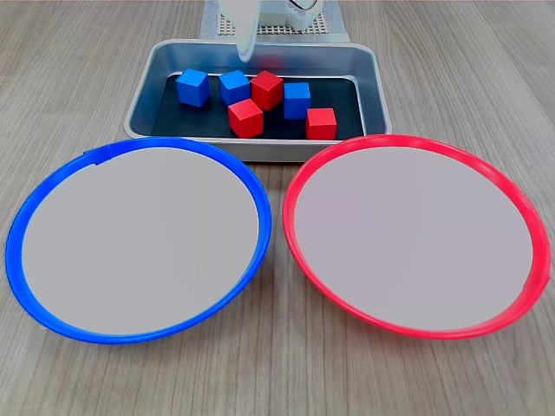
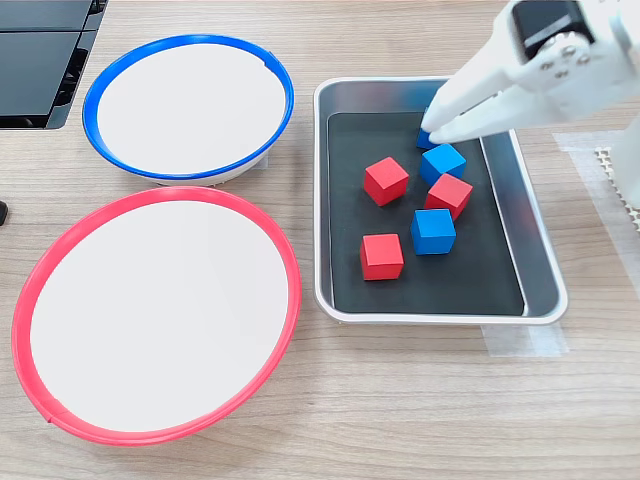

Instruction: Move six blocks from tray to matching dishes

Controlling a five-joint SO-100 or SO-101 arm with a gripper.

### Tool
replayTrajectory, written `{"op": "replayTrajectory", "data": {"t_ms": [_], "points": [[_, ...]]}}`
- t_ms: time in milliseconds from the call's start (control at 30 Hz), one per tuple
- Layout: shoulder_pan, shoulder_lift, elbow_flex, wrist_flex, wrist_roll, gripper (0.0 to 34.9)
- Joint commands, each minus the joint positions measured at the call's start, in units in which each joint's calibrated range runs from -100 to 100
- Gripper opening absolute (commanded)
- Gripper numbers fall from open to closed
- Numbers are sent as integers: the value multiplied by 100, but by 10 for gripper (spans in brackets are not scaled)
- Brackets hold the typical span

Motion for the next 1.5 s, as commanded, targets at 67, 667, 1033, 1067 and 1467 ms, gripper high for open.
{"op": "replayTrajectory", "data": {"t_ms": [67, 667, 1033, 1067, 1467], "points": [[1604, 2397, -1852, 732, 1153, 41], [1943, 5015, -1970, -457, 1192, 166], [1274, 5979, -2953, -845, 1138, 1], [1190, 6133, -3445, -638, 1084, 1], [578, 10934, -11101, 583, 215, 2]]}}
